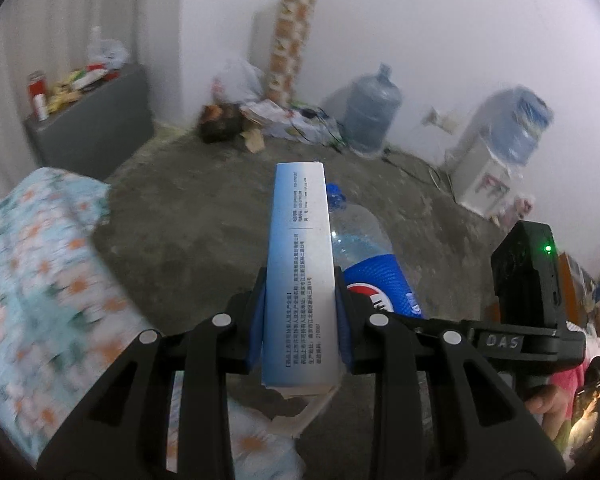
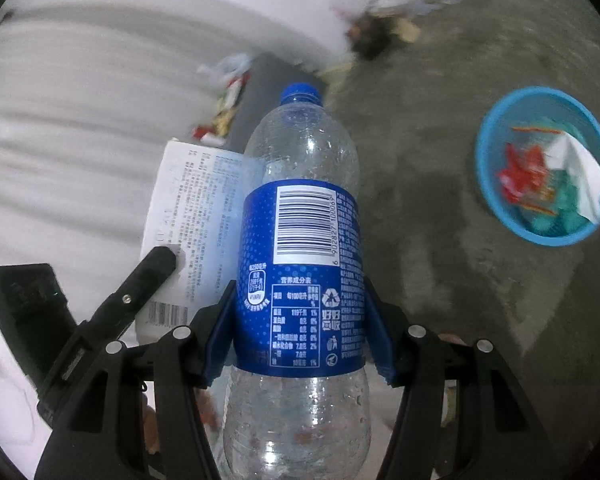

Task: Collect trash
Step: 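Carry the blue-label bottle and medicine box over the blue wastebasket and release, then move both tools back to the bed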

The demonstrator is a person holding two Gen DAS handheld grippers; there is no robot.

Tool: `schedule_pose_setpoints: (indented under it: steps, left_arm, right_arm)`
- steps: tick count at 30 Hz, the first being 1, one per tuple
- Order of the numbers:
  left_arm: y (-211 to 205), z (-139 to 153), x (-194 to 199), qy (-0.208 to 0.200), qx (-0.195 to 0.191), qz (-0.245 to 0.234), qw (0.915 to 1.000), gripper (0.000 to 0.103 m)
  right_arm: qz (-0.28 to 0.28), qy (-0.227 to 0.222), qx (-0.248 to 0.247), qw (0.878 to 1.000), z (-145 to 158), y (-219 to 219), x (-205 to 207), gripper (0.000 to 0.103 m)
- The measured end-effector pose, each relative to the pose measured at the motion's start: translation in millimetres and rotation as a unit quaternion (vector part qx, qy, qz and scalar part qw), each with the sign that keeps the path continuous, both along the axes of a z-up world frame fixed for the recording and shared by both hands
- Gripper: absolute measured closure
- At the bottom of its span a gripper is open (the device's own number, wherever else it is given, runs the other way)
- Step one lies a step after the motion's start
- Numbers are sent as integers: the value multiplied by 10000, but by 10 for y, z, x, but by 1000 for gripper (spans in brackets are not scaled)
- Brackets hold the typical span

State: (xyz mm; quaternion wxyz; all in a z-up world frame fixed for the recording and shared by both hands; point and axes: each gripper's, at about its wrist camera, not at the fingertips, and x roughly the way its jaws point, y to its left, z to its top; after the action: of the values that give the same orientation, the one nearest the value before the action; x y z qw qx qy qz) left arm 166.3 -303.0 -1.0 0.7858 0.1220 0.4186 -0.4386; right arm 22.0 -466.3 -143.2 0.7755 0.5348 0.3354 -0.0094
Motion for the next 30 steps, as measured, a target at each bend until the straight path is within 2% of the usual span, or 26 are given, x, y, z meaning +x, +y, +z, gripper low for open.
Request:
schedule_pose_setpoints:
  steps: [4, 6, 13, 16, 17, 19, 21, 22, 24, 28, 30]
  left_arm:
    - [-527, -348, -4, 183, 369, -316, 9987, 75]
    - [-800, -586, 20, 415, 566, -449, 9965, 75]
    - [-1547, -1211, 107, 741, 1065, -693, 9891, 75]
    - [-1876, -1461, 156, 834, 1202, -747, 9864, 74]
    - [-2006, -1567, 187, 859, 1197, -736, 9863, 73]
    - [-2210, -1757, 229, 962, 1281, -746, 9843, 30]
    - [-2299, -1898, 270, 1008, 1361, -711, 9830, 29]
    - [-2275, -1924, 316, 994, 1415, -606, 9831, 29]
    - [-2178, -1853, 373, 1138, 1195, -503, 9850, 29]
    - [-1958, -1557, 448, 1022, 931, -353, 9898, 29]
    - [-1837, -1301, 457, 870, 713, -325, 9931, 29]
  right_arm:
    - [-496, 342, 294, 9977, -387, -325, -173, 46]
    - [-722, 487, 431, 9953, -577, -518, -263, 46]
    - [-1463, 1203, 326, 9814, -1047, -1080, -389, 45]
    - [-1675, 1248, 480, 9768, -1316, -1352, -399, 43]
    - [-1683, 1224, 490, 9769, -1446, -1464, -361, 40]
    - [-1751, 1231, 636, 9747, -1742, -1655, -305, 33]
    - [-1978, 1483, 846, 9653, -1983, -1759, -360, 33]
    - [-2089, 1515, 1009, 9608, -2073, -1783, -408, 33]
    - [-2249, 1318, 1139, 9587, -2083, -1746, -487, 33]
    - [-2318, 1277, 825, 9608, -1973, -1663, -522, 33]
    - [-2332, 1279, 818, 9605, -1940, -1626, -512, 33]
